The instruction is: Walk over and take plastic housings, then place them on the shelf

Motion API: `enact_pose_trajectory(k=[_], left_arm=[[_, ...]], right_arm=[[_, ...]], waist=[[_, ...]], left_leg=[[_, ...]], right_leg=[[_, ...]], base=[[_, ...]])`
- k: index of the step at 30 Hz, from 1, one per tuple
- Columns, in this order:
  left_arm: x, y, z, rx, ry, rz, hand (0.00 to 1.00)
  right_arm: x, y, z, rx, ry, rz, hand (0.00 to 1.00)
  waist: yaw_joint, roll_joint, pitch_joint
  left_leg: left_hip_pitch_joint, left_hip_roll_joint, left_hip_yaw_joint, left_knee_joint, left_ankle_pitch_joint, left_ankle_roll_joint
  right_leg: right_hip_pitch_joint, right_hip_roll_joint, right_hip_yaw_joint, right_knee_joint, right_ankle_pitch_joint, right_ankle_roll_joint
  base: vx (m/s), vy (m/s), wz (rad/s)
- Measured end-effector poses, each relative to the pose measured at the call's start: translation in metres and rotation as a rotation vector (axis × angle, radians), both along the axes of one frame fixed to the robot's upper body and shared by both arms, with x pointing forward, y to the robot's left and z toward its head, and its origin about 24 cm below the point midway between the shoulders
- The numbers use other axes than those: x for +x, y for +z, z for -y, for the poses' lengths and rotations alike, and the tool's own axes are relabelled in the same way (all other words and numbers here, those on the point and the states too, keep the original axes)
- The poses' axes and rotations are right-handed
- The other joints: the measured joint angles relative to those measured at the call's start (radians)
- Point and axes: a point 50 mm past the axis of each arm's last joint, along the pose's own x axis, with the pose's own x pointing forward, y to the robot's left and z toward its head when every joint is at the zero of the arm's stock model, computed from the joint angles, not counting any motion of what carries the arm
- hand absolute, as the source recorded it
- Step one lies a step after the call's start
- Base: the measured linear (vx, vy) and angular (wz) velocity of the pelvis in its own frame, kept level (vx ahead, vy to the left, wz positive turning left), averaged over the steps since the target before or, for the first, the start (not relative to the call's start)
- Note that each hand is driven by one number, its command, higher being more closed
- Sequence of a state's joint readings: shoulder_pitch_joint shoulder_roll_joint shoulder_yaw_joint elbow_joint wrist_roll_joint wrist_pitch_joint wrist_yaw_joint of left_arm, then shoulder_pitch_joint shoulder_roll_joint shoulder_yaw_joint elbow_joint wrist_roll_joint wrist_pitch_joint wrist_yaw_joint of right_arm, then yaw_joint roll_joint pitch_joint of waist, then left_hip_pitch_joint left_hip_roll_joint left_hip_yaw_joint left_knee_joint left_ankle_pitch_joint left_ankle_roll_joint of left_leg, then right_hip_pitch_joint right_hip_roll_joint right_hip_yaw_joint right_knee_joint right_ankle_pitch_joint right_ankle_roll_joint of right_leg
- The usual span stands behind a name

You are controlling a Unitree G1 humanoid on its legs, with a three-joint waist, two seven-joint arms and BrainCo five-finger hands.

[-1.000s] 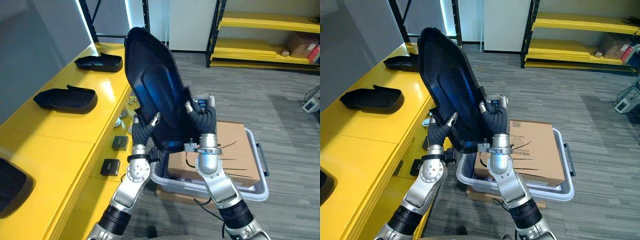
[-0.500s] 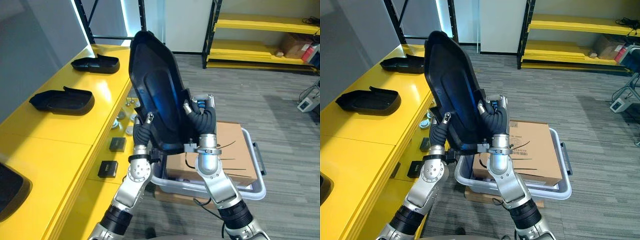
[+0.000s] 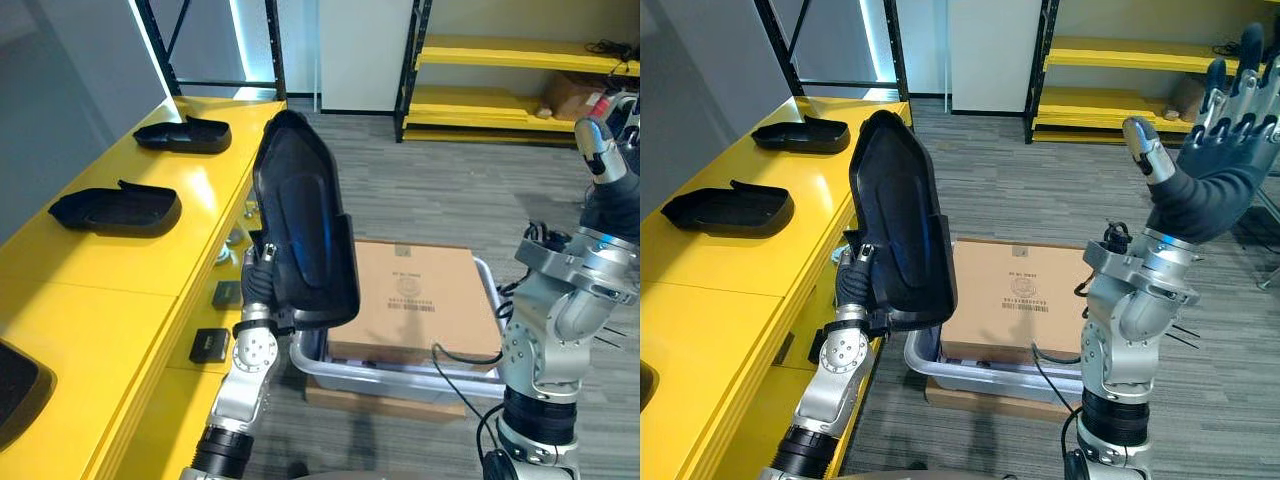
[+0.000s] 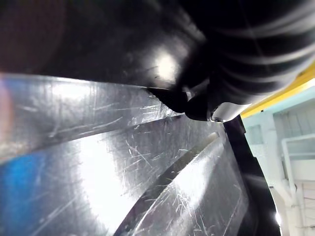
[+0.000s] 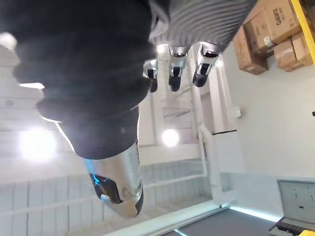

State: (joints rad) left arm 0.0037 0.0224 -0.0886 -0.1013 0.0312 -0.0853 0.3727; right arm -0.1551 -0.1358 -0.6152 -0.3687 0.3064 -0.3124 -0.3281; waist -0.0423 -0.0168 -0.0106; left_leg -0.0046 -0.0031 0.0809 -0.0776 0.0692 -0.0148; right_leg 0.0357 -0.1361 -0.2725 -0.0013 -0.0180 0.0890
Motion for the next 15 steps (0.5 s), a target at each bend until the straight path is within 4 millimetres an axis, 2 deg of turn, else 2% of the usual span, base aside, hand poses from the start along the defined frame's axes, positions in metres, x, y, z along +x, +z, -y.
enact_pose_trajectory(k=[2,3,4,5,6,7,9,12,15], left_arm=[[-0.005,0.001,-0.01,-0.002,0.04,0.007,1.0],[-0.007,0.001,-0.012,-0.002,0.051,0.008,1.0],[-0.012,0.002,-0.016,-0.007,0.071,0.012,1.0],[-0.018,0.002,-0.02,-0.012,0.089,0.018,1.0],[-0.022,0.002,-0.021,-0.013,0.093,0.021,1.0],[-0.024,0.002,-0.021,-0.013,0.095,0.021,1.0],[-0.032,0.003,-0.022,-0.021,0.102,0.029,1.0],[-0.039,0.005,-0.021,-0.038,0.111,0.046,1.0],[-0.039,0.005,-0.018,-0.037,0.087,0.048,1.0]], right_arm=[[-0.013,-0.033,0.027,0.138,-0.106,-0.09,0.0],[-0.018,-0.046,0.034,0.176,-0.14,-0.132,0.0],[-0.026,-0.076,0.047,0.258,-0.195,-0.243,0.0],[-0.034,-0.115,0.055,0.378,-0.236,-0.386,0.0],[-0.043,-0.145,0.057,0.476,-0.26,-0.493,0.0],[-0.05,-0.165,0.055,0.546,-0.274,-0.563,0.0],[-0.081,-0.229,0.036,0.753,-0.284,-0.814,0.0],[-0.104,-0.273,0.012,0.875,-0.221,-1.021,0.0],[-0.121,-0.305,-0.008,0.93,-0.141,-1.226,0.0]], waist=[[-0.008,0.001,0.0],[-0.011,0.001,0.0],[-0.017,0.001,0.0],[-0.024,0.001,0.001],[-0.025,0.003,0.001],[-0.025,0.005,0.002],[-0.026,0.018,0.006],[-0.023,0.029,0.015],[-0.023,0.035,0.021]], left_leg=[[0.0,0.003,0.0,0.0,0.0,0.0],[0.0,0.004,0.0,0.0,0.0,0.0],[-0.002,0.005,0.001,0.0,-0.001,0.0],[-0.005,0.005,0.0,0.0,-0.001,0.0],[-0.006,0.006,0.001,0.0,-0.001,-0.001],[-0.007,0.006,0.001,0.0,-0.001,-0.001],[-0.012,0.008,0.006,0.001,-0.005,0.002],[-0.02,0.008,0.022,0.01,-0.014,0.007],[-0.018,0.009,0.033,0.017,-0.023,0.004]], right_leg=[[-0.001,0.002,0.001,-0.001,0.0,0.0],[-0.001,0.002,0.001,-0.001,0.0,0.0],[-0.003,0.002,0.002,-0.001,-0.001,-0.001],[-0.006,0.002,0.001,-0.001,-0.001,-0.001],[-0.007,0.002,0.002,-0.002,-0.001,-0.001],[-0.008,0.002,0.002,-0.002,-0.001,-0.001],[-0.016,0.002,0.007,0.002,-0.003,-0.002],[-0.026,0.002,0.025,0.013,-0.004,-0.001],[-0.025,-0.003,0.03,0.019,-0.006,0.0]], base=[[0.0,0.0,0.0],[0.0,0.0,0.0],[0.0,0.0,0.0],[0.0,0.0,0.0],[0.0,0.0,0.0],[0.0,0.0,0.0],[0.0,0.001,-0.06],[0.0,0.011,-0.14],[0.01,0.016,-0.07]])
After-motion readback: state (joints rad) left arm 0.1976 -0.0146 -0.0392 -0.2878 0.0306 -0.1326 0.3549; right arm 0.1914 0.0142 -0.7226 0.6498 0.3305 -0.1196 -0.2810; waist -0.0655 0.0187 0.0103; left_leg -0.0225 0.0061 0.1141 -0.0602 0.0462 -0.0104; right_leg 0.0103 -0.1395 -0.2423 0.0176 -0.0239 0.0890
